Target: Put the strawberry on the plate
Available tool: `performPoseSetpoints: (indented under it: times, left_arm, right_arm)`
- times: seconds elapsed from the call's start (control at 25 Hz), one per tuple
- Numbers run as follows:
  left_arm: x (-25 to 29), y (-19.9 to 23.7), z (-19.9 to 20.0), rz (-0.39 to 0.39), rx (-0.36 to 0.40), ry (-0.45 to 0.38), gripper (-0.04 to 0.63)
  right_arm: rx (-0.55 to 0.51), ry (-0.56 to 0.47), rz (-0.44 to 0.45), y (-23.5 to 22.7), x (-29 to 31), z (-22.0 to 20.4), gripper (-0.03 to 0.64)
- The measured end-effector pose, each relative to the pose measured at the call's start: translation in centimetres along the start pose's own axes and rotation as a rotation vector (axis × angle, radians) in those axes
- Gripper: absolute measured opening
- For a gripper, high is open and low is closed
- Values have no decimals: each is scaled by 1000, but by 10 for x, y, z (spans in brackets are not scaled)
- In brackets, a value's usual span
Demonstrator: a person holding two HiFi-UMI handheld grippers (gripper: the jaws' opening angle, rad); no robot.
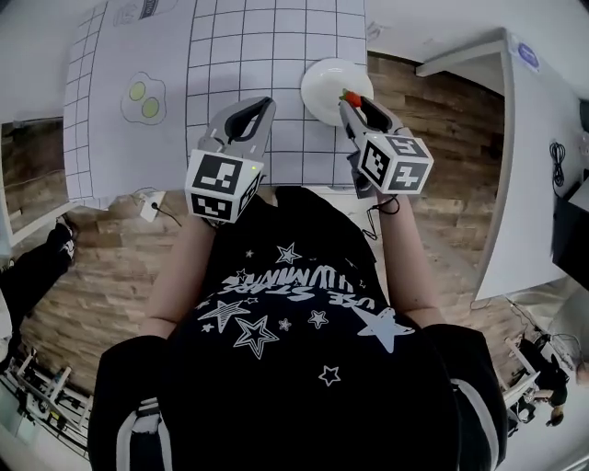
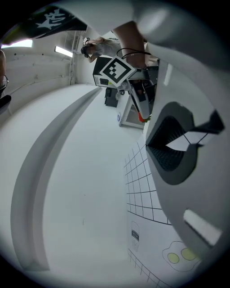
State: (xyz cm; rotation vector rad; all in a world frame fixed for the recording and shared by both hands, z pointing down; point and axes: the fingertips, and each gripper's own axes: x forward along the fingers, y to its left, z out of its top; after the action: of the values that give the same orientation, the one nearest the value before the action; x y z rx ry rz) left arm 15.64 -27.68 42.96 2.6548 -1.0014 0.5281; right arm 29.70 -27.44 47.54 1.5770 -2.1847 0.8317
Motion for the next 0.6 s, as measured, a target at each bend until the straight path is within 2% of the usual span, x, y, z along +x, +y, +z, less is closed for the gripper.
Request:
performPoseSetpoints:
  times: [0.28,0.6]
  left_arm:
    - [-1,-2,-8,52,-25,11,9]
    - [-4,2,-17,81,-49,23,9]
  right_arm:
    - [-92,97,20,-7,28,-12,143]
    - [-175,178,-32,-15,48,-27,143]
